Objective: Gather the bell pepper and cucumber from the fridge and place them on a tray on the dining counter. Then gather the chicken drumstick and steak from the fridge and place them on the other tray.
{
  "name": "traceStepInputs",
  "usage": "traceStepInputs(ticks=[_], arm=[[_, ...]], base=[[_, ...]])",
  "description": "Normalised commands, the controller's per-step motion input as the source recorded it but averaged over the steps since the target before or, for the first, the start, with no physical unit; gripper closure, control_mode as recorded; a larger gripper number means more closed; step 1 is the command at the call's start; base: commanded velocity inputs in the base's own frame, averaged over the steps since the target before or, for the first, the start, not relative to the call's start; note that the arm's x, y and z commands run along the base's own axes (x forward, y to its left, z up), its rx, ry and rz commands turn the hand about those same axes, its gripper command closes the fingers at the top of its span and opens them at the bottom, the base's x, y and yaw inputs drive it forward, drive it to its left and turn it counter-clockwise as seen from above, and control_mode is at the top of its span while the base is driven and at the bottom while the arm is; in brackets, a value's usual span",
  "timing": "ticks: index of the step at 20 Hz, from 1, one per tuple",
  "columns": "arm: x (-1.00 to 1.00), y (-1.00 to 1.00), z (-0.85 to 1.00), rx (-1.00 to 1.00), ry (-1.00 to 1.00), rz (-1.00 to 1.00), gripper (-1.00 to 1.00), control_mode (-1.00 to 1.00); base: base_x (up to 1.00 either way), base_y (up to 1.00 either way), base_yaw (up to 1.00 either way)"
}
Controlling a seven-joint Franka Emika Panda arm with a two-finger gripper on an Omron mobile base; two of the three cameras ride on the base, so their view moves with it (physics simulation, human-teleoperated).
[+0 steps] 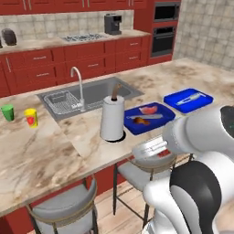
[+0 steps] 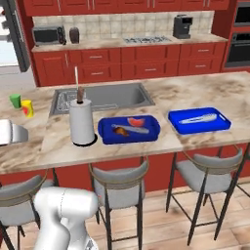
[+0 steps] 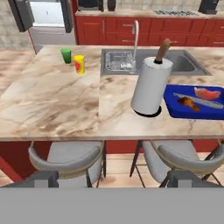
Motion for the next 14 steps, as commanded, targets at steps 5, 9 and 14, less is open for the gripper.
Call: traceStepInputs(ticks=[5,9,14], arm=[[0.00,0.00,0.00,0.00,0.00,0.00,-1.00,1.00],[0.00,0.00,0.00,0.00,0.00,0.00,-1.00,1.00],[0.00,0.00,0.00,0.00,0.00,0.00,-1.00,1.00]], base=[[-0.81,1.00,0.00],[-0.67,1.00,0.00],[-0.47,1.00,0.00]])
